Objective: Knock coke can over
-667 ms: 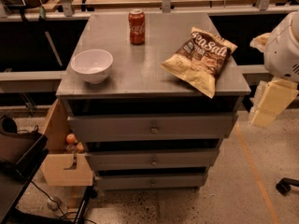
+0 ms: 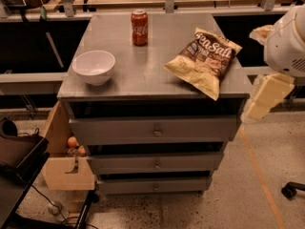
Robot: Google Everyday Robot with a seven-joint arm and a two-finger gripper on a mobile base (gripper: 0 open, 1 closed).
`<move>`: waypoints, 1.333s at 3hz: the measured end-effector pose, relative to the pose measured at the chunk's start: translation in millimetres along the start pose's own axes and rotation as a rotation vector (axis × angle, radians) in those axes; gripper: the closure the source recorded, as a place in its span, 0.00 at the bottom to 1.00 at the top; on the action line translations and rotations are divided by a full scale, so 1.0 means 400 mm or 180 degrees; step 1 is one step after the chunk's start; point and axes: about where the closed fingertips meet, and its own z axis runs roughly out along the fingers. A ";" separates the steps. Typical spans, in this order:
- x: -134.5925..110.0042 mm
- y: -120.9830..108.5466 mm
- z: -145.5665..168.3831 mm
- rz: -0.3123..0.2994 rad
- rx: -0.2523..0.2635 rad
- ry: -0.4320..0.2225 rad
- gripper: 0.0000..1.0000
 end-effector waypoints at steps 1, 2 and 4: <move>-0.122 -0.110 0.035 -0.0064 0.0249 -0.0747 0.00; -0.212 -0.198 0.082 0.0196 0.0271 -0.1440 0.00; -0.240 -0.257 0.179 0.1390 0.0431 -0.2106 0.00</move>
Offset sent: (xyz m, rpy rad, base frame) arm 0.1566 0.0992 0.0461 0.7845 -0.2209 0.1066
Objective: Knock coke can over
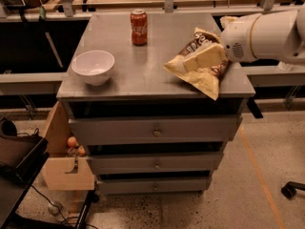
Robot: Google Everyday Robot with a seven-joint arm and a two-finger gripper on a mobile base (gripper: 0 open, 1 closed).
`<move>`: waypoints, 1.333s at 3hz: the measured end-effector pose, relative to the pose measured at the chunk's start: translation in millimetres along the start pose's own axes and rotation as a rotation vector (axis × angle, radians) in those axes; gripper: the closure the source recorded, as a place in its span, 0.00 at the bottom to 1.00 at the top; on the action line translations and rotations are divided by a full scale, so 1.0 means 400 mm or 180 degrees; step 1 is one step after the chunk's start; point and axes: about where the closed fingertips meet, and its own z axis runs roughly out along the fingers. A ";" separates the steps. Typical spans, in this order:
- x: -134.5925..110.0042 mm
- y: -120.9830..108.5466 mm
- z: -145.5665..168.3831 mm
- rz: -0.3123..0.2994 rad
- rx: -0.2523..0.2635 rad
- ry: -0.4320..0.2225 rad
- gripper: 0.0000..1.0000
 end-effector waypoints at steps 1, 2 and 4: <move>-0.004 -0.038 0.010 0.0090 0.0241 -0.0088 0.00; -0.005 -0.038 0.010 0.0088 0.0241 -0.0089 0.00; -0.050 -0.149 0.256 0.0423 0.0276 -0.0548 0.00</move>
Offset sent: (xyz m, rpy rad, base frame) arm 0.0122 -0.0058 -0.0016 0.0310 -0.0203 -0.0689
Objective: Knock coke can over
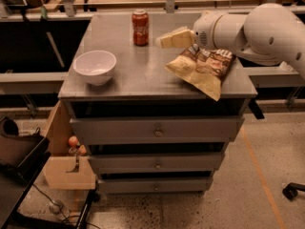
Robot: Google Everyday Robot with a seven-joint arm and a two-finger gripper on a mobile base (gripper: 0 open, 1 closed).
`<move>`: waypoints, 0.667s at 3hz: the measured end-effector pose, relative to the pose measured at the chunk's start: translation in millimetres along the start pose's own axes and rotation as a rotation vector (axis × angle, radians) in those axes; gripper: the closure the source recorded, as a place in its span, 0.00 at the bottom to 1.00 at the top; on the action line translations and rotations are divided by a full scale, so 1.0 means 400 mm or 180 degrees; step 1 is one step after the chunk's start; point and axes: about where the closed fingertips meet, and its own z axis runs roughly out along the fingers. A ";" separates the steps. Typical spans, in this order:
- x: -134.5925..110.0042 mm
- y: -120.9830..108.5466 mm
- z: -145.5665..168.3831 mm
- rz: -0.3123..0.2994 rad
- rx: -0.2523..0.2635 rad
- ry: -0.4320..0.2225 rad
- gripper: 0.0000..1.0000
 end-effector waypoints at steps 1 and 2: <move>0.008 -0.044 0.153 0.0136 0.0004 -0.0141 0.00; 0.010 -0.086 0.271 0.0153 0.0023 -0.0222 0.00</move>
Offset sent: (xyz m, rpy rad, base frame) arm 0.1591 0.0542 -0.0345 0.0978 -0.0507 -0.0205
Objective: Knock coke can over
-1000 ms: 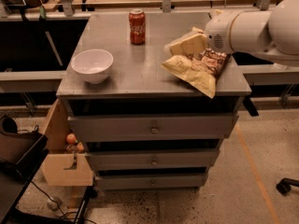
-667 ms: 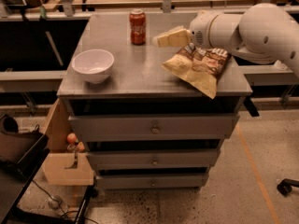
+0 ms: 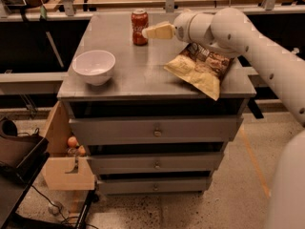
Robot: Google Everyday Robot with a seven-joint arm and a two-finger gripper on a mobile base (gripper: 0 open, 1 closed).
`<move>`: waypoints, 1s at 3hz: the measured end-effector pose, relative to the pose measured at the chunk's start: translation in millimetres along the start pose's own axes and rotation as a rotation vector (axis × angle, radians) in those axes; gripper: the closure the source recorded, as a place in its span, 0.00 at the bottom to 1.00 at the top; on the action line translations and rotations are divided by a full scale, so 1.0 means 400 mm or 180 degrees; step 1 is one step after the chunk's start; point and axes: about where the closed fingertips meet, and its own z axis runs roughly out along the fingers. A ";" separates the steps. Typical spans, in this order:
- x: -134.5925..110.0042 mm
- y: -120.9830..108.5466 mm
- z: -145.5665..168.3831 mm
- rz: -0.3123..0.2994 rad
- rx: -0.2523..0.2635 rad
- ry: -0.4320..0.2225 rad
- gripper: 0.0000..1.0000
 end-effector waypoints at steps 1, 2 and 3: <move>-0.011 -0.020 0.091 -0.0071 -0.0038 -0.0029 0.00; -0.032 -0.030 0.158 -0.0139 -0.0098 -0.0027 0.00; -0.047 -0.029 0.214 -0.0115 -0.0190 -0.0042 0.00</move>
Offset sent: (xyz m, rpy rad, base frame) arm 0.0893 0.0432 0.0128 -0.0460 -0.0451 0.0573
